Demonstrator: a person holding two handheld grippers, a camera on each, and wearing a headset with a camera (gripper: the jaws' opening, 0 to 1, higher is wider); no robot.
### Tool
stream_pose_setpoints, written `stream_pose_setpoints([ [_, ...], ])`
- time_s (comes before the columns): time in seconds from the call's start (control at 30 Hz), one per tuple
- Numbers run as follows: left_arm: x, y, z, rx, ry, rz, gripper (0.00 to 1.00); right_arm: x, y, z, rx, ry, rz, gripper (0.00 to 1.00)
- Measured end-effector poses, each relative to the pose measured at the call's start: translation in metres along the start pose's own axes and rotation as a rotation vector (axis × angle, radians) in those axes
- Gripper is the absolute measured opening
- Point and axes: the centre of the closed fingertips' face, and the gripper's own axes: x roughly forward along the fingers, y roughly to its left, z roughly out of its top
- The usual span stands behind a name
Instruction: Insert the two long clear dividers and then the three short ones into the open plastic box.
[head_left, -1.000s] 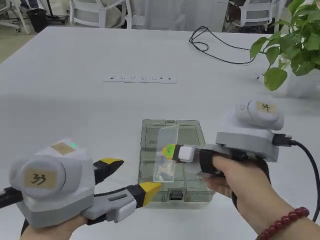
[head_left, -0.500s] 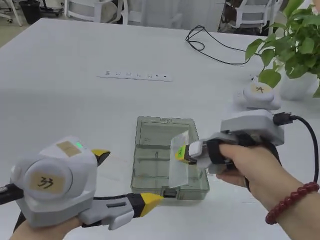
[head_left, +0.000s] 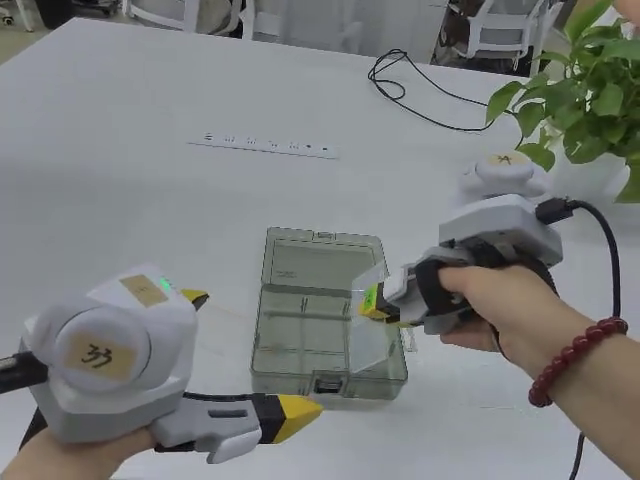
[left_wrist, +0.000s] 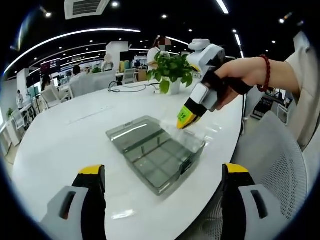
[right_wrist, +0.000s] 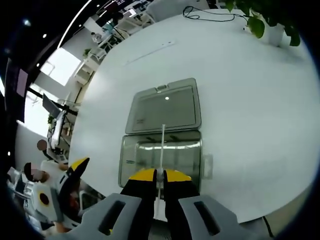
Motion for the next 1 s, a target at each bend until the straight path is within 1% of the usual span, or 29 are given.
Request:
stream_pose_setpoints([
  [0.07, 0.001, -0.001, 0.001, 0.001, -0.001, -0.003, 1.0, 0.002, -0.001, -0.002, 0.016, 0.03, 0.008, 0.06],
  [0.1, 0.002, -0.001, 0.001, 0.002, 0.001, -0.004, 1.0, 0.004, -0.005, -0.002, 0.026, 0.067, 0.008, 0.06],
  [0.13, 0.002, -0.001, 0.0, 0.003, 0.006, -0.005, 1.0, 0.011, -0.013, 0.009, 0.038, 0.052, 0.005, 0.06],
  [0.17, 0.003, -0.001, 0.0, 0.003, 0.009, -0.007, 1.0, 0.012, -0.015, 0.011, 0.036, 0.058, 0.004, 0.06],
  [0.23, 0.004, -0.002, -0.001, 0.004, 0.012, -0.009, 1.0, 0.013, -0.015, 0.009, 0.039, 0.072, 0.001, 0.06],
  [0.27, 0.005, -0.002, -0.002, 0.007, 0.015, -0.012, 1.0, 0.016, -0.018, 0.01, 0.045, 0.085, 0.004, 0.06],
  [0.33, 0.005, -0.003, -0.003, 0.011, 0.021, -0.014, 1.0, 0.017, -0.018, 0.008, 0.05, 0.092, 0.003, 0.06],
  [0.43, 0.006, -0.005, -0.004, 0.006, 0.022, -0.023, 1.0, 0.022, -0.022, 0.008, 0.067, 0.118, 0.001, 0.06],
  [0.57, 0.006, -0.004, -0.004, 0.004, 0.02, -0.021, 1.0, 0.025, -0.021, 0.005, 0.074, 0.131, 0.002, 0.06],
  [0.73, 0.005, -0.002, -0.004, -0.011, 0.015, -0.012, 1.0, 0.028, -0.024, 0.005, 0.091, 0.153, 0.005, 0.06],
  [0.87, 0.005, -0.002, -0.003, -0.012, 0.009, -0.013, 1.0, 0.031, -0.026, 0.006, 0.093, 0.165, -0.001, 0.06],
  [1.0, 0.005, -0.001, -0.004, -0.011, 0.01, -0.011, 0.99, 0.033, -0.025, 0.004, 0.098, 0.171, 0.002, 0.06],
])
